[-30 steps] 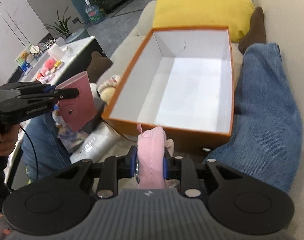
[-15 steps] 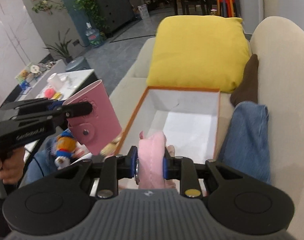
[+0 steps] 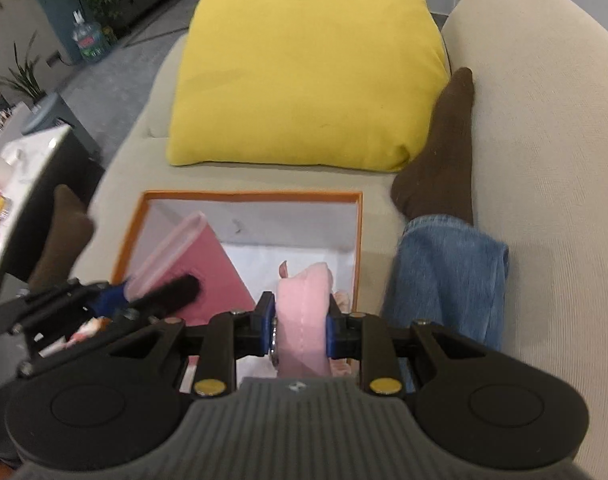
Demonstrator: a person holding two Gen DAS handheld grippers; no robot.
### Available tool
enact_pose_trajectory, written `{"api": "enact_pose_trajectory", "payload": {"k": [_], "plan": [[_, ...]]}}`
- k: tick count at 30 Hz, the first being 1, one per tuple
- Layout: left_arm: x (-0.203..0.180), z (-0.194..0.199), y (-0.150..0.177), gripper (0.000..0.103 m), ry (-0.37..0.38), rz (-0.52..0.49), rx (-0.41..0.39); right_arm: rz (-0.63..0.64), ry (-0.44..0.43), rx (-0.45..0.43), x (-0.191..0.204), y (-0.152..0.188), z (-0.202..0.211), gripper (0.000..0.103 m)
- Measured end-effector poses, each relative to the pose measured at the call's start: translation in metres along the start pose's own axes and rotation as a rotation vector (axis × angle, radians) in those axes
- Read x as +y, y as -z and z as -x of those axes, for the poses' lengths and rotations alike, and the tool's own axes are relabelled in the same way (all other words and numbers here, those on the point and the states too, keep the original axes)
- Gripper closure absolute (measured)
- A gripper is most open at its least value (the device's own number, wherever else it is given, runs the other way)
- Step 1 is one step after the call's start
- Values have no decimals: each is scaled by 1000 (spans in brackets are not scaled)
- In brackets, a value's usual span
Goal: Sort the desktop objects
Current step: 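Lower the pink pouch into the orange box and open the right gripper while the left gripper carries the wallet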
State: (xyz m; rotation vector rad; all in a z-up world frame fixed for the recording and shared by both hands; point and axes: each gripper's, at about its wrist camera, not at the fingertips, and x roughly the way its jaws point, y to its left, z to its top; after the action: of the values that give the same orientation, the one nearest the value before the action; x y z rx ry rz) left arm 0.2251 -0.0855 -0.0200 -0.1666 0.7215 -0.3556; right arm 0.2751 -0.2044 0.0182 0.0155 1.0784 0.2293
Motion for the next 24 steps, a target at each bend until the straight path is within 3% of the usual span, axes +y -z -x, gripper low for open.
{"api": "enact_pose_trajectory", "payload": {"k": [8,17,20,22,24], "plan": [[7,-41,10,84,-14,22,22,-24,34,31,-2,-23,-48,78],[-5,-54,17,83,-29,-53,59,-15,14,63,-10,-24,-71,77],[-5,-48,15,82,-22,-71,105,16,6,73,-8,-23,-67,74],[0,-45,13,81,-5,-53,145,38,17,52,-7,-21,-59,62],[5,-44,11,80,16,-35,201,58,12,30,-7,-19,-50,61]]}}
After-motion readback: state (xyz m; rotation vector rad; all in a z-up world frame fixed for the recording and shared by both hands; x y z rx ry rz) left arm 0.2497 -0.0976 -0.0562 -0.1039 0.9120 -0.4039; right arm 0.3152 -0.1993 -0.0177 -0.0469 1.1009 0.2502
